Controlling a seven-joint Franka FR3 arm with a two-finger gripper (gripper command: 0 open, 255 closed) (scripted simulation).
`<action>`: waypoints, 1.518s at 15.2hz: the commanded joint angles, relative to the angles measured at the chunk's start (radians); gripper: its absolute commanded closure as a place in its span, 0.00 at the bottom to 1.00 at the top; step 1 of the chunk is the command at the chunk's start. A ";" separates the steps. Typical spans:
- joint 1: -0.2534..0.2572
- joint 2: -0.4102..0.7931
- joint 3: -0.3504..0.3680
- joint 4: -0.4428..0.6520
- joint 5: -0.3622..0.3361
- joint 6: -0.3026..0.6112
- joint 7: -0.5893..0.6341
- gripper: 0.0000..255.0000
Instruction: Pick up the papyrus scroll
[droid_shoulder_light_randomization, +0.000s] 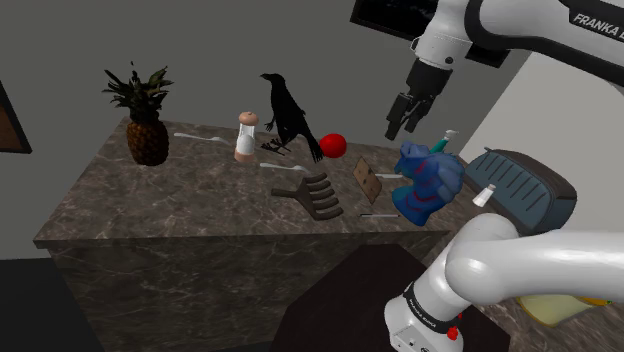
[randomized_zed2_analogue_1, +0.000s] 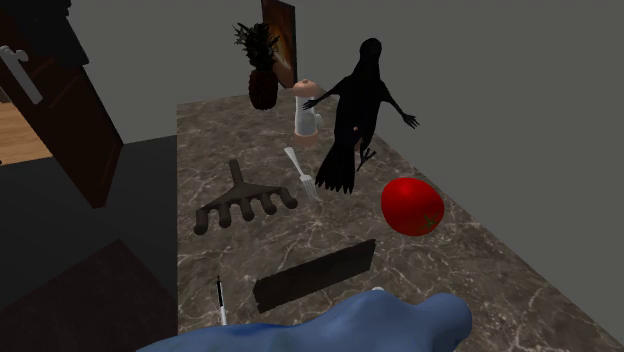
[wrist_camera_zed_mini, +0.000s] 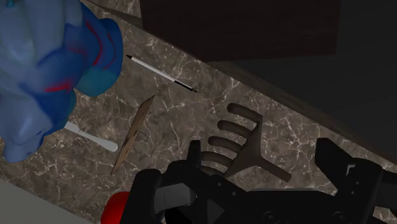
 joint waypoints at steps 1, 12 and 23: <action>0.000 0.000 0.000 0.000 0.000 0.000 0.000 0.00; -0.078 0.182 -0.149 -0.111 -0.089 0.354 -0.064 0.00; -0.127 0.498 -0.305 -0.067 -0.095 0.687 -0.144 0.00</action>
